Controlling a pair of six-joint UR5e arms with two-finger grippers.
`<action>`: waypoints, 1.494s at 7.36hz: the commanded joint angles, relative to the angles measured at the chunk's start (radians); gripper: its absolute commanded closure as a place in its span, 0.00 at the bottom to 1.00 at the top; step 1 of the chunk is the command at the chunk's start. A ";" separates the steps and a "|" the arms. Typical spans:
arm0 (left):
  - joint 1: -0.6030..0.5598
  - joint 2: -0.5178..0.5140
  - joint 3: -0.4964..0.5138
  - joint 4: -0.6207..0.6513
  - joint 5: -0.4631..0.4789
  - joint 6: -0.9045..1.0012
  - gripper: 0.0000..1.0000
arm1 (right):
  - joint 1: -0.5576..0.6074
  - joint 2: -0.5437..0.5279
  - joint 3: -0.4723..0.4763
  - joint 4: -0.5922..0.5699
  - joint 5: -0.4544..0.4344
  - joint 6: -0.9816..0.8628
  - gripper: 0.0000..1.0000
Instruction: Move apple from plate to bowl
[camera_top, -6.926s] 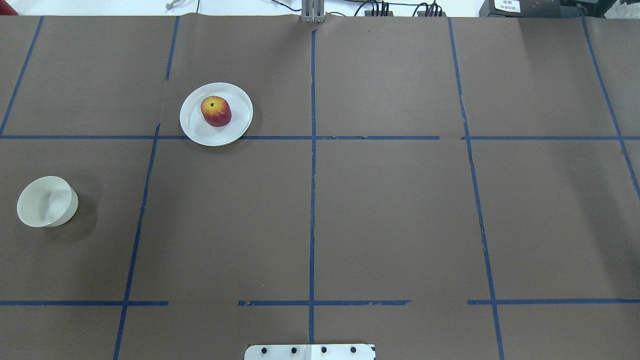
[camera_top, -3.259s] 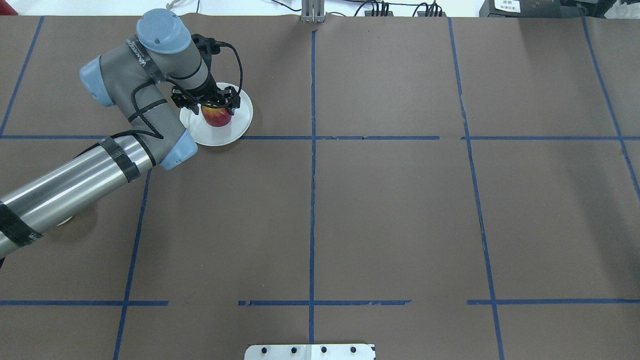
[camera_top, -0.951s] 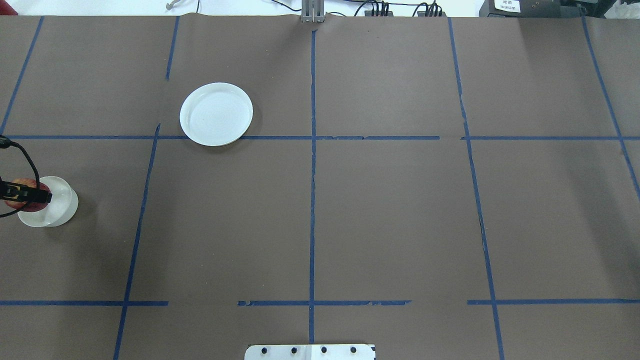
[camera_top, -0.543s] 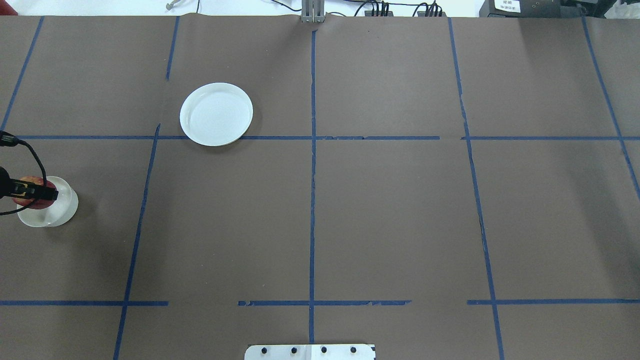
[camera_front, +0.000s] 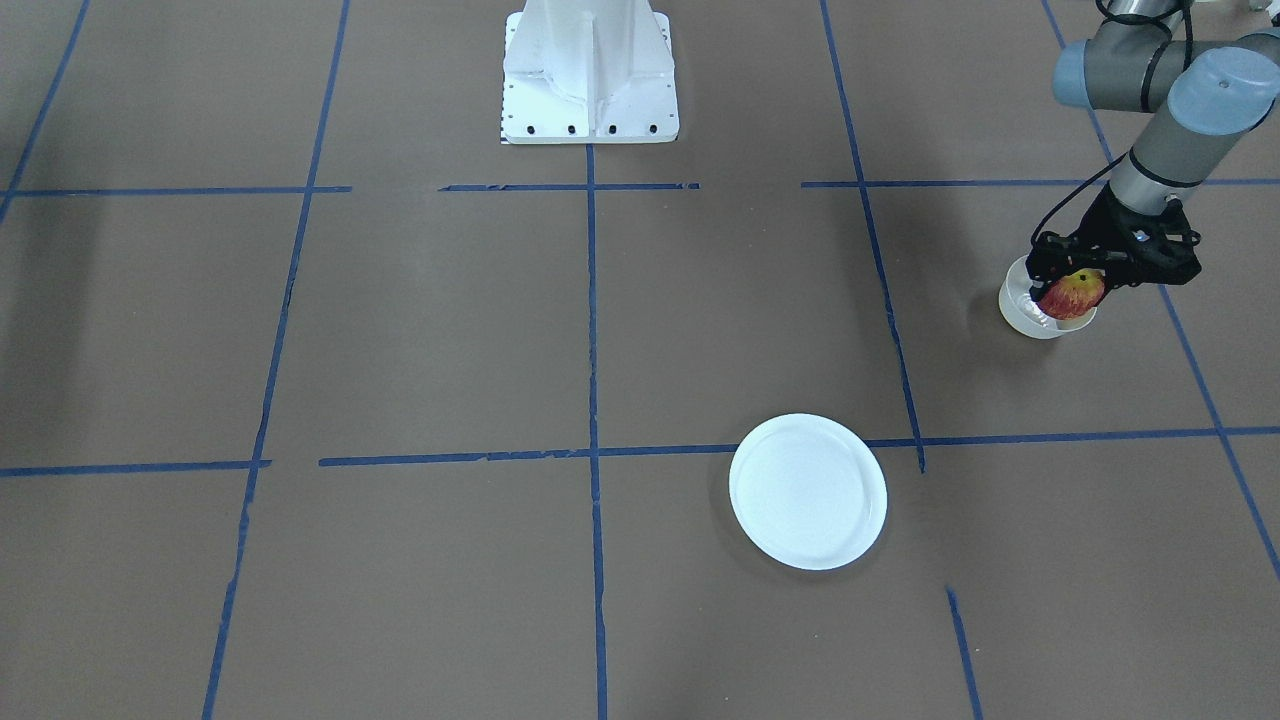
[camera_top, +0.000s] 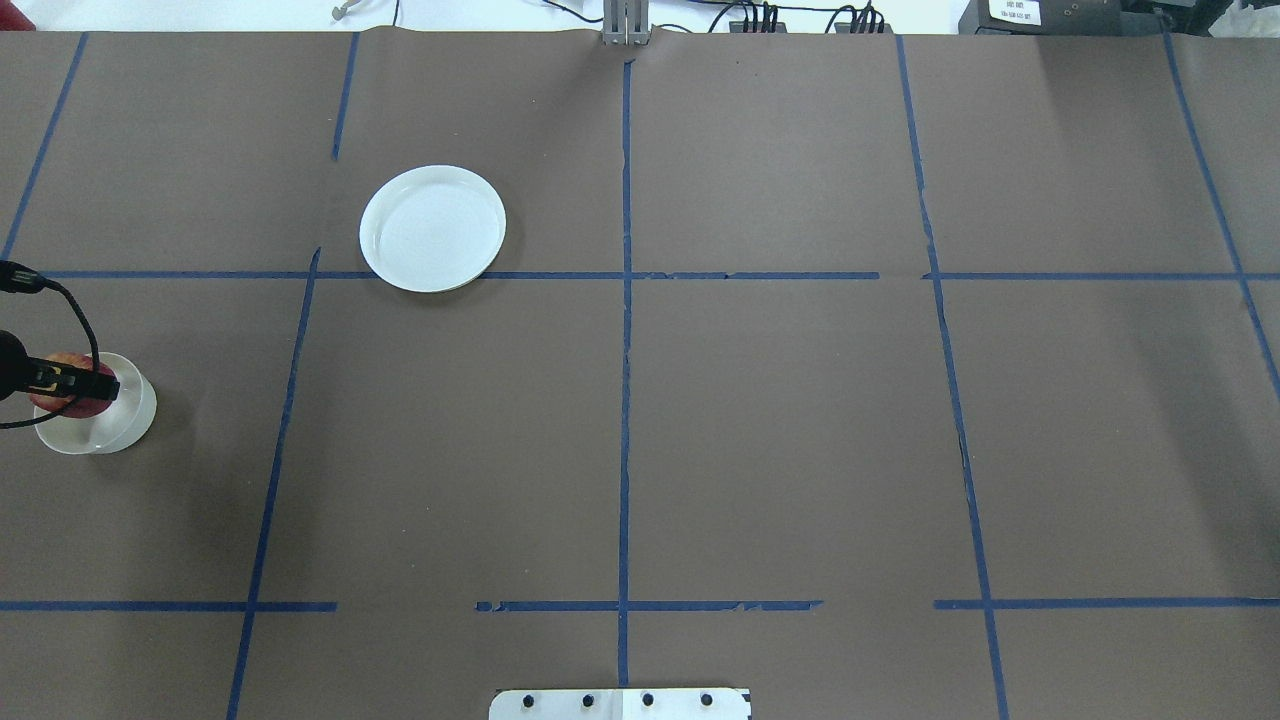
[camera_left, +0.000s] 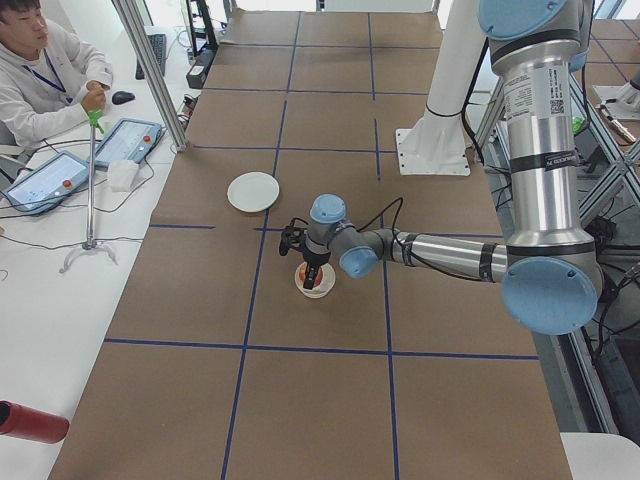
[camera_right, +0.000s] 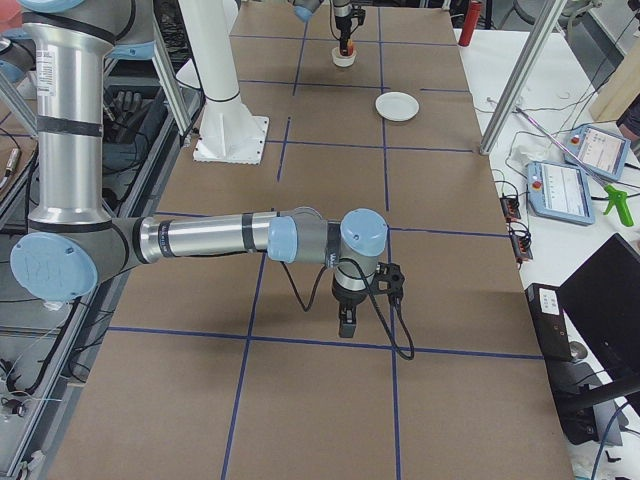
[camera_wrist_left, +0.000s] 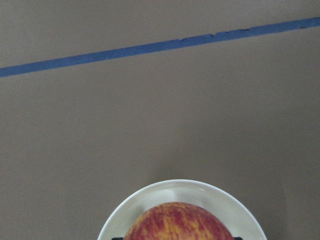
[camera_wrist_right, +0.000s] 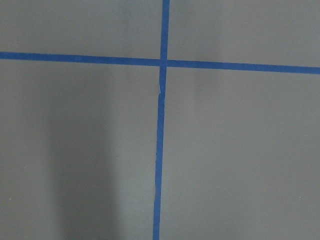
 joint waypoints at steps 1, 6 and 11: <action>-0.001 0.000 -0.002 0.000 -0.004 -0.001 0.00 | 0.000 0.000 -0.001 0.000 0.000 0.000 0.00; -0.155 0.015 -0.068 0.047 -0.183 0.124 0.00 | 0.000 0.000 0.000 0.000 0.000 0.000 0.00; -0.588 -0.007 -0.104 0.460 -0.245 0.718 0.00 | 0.000 0.000 0.000 0.000 0.000 0.000 0.00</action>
